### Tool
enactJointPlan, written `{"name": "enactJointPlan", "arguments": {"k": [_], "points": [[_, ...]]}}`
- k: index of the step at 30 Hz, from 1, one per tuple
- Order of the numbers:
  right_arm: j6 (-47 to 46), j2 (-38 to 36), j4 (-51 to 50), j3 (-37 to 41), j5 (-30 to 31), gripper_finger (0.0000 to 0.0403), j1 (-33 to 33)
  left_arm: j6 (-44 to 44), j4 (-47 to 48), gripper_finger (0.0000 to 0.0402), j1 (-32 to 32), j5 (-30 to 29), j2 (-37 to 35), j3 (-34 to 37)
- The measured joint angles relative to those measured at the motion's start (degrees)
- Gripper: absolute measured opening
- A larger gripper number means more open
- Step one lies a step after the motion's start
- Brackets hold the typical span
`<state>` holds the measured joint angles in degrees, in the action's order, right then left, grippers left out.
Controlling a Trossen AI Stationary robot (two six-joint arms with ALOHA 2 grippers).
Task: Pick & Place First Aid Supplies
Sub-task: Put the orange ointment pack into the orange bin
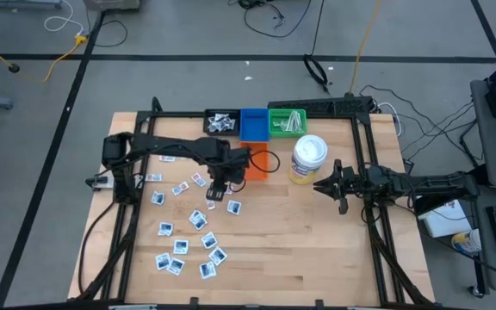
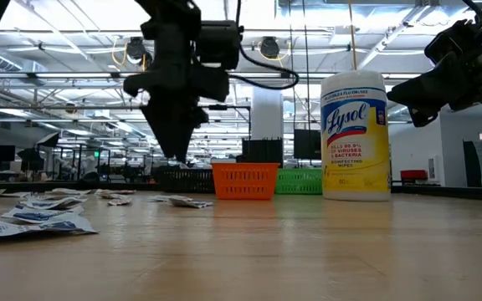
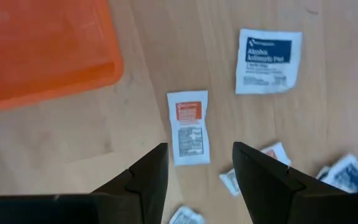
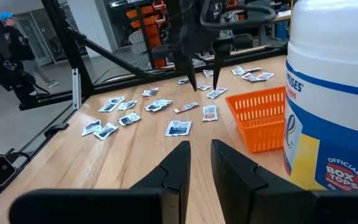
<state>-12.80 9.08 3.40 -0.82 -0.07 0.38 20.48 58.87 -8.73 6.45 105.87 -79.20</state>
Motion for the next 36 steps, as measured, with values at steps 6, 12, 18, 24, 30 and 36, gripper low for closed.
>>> {"name": "enactJointPlan", "arguments": {"k": [6, 12, 18, 24, 30, 36], "points": [[0.00, -0.02, -0.01, -0.01, 0.00, 0.0059, 0.00, -3.17, -9.10, 0.0182, 0.67, 0.09, 0.03, 8.12], [0.01, -0.01, 0.00, -0.02, 0.00, 0.0059, -0.02, -3.40, -16.51, 0.0182, 0.99, -2.29, 0.03, 13.40], [0.01, -0.02, 0.00, -0.02, 0.00, 0.0059, 0.00, -2.97, -22.74, 0.0178, 0.98, -3.26, -0.37, 17.01], [0.01, -0.02, 0.00, 0.00, 0.00, 0.0059, 0.00, -3.01, -22.66, 0.0099, 1.49, -3.42, -0.36, 17.33], [0.01, -0.01, -0.02, -0.02, 0.00, 0.0059, 0.00, -3.31, -21.39, 0.0009, 1.24, -3.54, -1.00, 17.45], [0.02, 0.00, -0.02, 0.00, 0.00, 0.0059, 0.00, -4.13, -16.17, 0.0016, -0.08, -3.54, -6.24, 17.03]]}}
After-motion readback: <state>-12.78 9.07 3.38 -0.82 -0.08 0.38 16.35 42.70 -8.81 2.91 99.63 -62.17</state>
